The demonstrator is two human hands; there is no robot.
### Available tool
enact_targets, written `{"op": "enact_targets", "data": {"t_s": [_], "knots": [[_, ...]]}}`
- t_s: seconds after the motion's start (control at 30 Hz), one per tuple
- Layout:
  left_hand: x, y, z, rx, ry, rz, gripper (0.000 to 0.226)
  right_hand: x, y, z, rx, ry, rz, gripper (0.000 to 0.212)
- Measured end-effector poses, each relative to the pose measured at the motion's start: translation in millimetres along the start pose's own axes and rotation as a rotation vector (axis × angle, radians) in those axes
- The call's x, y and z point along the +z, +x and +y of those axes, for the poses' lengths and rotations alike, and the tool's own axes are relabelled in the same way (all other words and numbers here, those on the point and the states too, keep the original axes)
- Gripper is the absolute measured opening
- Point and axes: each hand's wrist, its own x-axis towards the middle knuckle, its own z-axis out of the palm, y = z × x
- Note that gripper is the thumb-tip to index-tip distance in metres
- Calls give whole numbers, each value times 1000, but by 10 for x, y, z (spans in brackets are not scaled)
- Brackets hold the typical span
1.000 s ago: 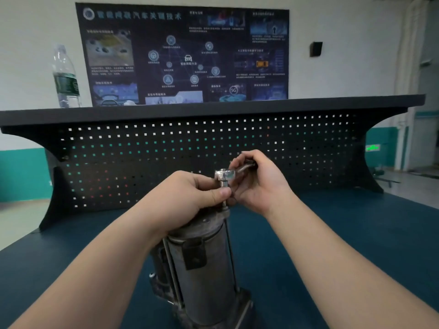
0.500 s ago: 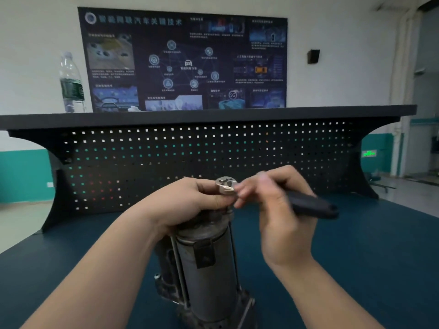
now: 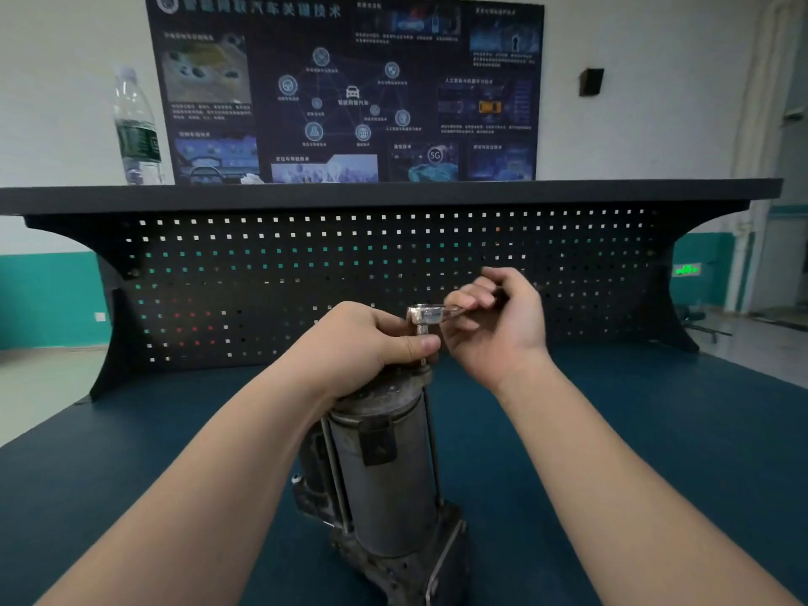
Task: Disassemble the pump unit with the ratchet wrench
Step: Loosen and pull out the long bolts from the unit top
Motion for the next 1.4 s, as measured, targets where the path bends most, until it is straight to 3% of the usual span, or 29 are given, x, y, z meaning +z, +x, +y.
{"op": "enact_targets", "data": {"t_s": [0.1,0.17,0.2,0.3,0.4,0.47,0.6,0.7,0.8,0.87,0.97,1.03,1.13,1.23,1.4], "knots": [[23,6,-1,17,48,30,9,-48,-366,105,-498,-222,-39,37],[15,15,-9,41,42,6,6,-64,-567,245,-868,-504,-147,36],[-1,15,2,49,28,-27,5,-59,-618,297,-951,-611,-223,35],[-75,-9,36,15,-106,-193,13,36,-595,236,-846,-525,-225,38],[-138,-6,37,-36,-134,-315,26,18,-364,51,-461,-154,-122,41],[-145,13,27,-21,-59,-329,26,-7,-209,-10,-265,-54,-113,42],[-136,38,30,32,-39,-286,15,12,0,-58,-81,-42,-229,31],[-109,49,23,41,-7,-247,14,9,57,-67,54,10,-206,37],[-47,45,-14,61,33,-133,15,-12,-37,-50,-44,-30,-69,39],[1,37,-27,76,58,-54,15,-50,-212,-10,-308,-190,-82,35],[80,24,-3,85,57,15,11,-100,-511,153,-849,-631,-224,32],[141,20,3,98,87,45,12,-124,-590,228,-1028,-871,-274,29],[178,22,4,94,118,90,12,-79,-572,137,-900,-865,-128,30],[147,2,25,1,-19,4,13,-117,-468,-9,-712,-787,12,27],[120,27,36,-84,-125,-36,16,-153,-317,-150,-589,-806,-19,30]]}}
